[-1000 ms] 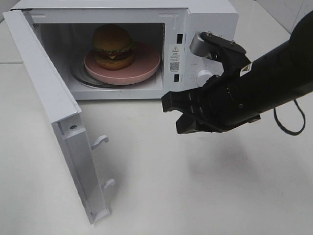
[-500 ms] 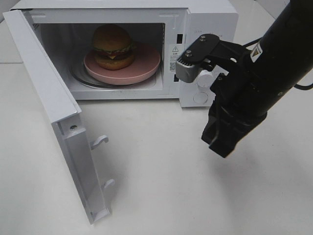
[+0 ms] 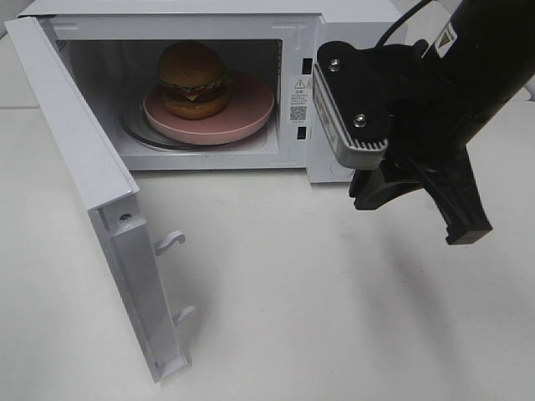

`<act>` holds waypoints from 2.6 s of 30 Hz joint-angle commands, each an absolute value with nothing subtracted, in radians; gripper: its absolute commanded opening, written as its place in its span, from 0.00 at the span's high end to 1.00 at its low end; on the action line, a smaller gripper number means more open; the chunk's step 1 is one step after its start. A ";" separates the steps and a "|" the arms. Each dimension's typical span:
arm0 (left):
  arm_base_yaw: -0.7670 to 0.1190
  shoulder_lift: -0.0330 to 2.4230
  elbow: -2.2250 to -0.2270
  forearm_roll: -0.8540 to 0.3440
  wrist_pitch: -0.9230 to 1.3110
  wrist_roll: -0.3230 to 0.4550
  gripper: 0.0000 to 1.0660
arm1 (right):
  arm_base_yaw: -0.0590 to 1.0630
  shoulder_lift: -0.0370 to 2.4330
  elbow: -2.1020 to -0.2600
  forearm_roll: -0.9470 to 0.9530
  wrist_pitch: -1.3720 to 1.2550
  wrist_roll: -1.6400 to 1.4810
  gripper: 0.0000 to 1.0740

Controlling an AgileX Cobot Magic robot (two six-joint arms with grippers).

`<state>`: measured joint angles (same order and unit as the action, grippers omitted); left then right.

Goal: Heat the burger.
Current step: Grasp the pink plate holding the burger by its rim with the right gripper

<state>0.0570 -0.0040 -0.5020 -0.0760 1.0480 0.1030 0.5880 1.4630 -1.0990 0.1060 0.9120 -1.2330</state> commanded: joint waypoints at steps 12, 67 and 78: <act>0.059 -0.025 -0.499 -0.081 1.039 0.099 0.03 | 0.622 1.468 -1.144 -0.036 0.885 -1.200 0.17; 0.059 -0.025 -0.499 -0.081 1.039 0.099 0.03 | 0.721 2.156 -1.745 -0.230 0.616 -1.066 0.20; 0.059 -0.025 -0.499 -0.081 1.039 0.099 0.03 | 0.721 2.286 -1.897 -0.222 0.616 -1.047 0.22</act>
